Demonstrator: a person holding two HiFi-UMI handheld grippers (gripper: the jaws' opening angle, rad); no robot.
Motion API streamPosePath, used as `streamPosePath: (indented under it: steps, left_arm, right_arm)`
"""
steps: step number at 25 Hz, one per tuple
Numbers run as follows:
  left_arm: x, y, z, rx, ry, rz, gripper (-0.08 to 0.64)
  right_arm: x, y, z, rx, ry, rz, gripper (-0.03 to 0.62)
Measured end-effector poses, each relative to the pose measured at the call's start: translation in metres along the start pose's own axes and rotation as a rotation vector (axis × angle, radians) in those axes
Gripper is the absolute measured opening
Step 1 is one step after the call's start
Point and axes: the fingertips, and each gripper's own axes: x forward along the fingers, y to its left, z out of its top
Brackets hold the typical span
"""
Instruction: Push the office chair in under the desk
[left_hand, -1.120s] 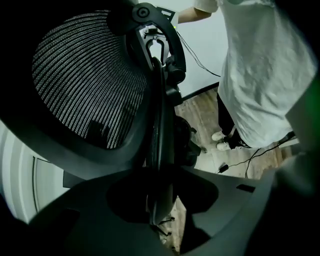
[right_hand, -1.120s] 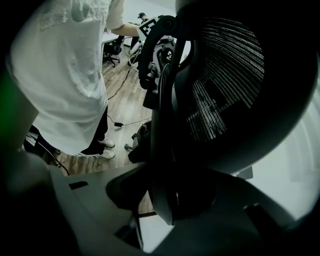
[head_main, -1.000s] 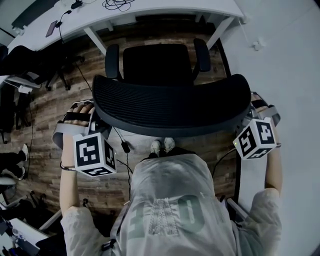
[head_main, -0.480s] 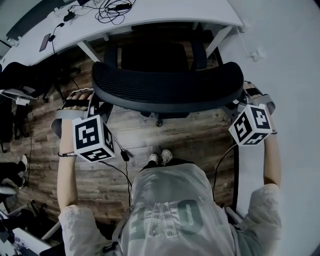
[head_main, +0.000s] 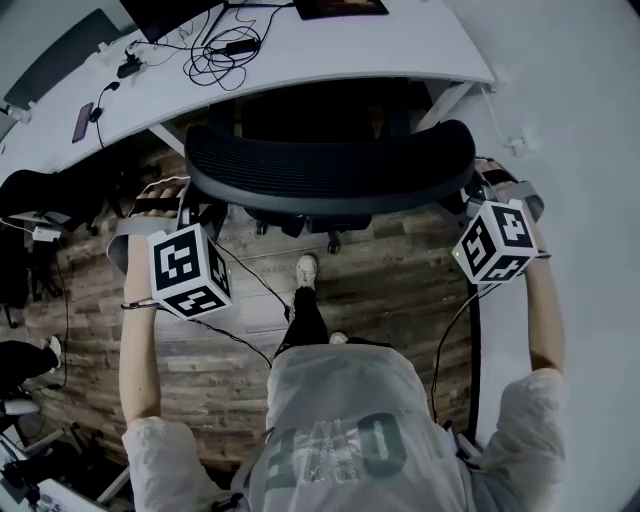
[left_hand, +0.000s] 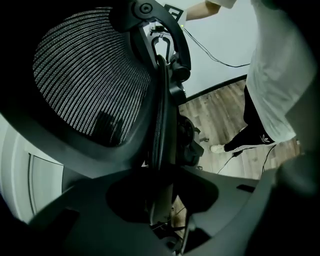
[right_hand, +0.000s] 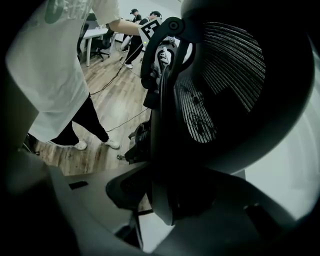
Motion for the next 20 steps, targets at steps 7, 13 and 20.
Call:
streamPosePath:
  steps: [7, 13, 20]
  left_arm:
    - [0.048, 0.072, -0.02, 0.027, -0.023, -0.012, 0.15]
    - [0.081, 0.125, -0.029, 0.03, -0.025, -0.005, 0.149]
    - [0.115, 0.17, -0.041, 0.003, 0.025, -0.001, 0.147]
  right_arm:
    - [0.05, -0.078, -0.004, 0.007, 0.063, -0.005, 0.144]
    - [0.089, -0.142, -0.014, -0.004, 0.083, -0.031, 0.147]
    - [0.123, -0.195, -0.018, -0.041, 0.044, -0.046, 0.147]
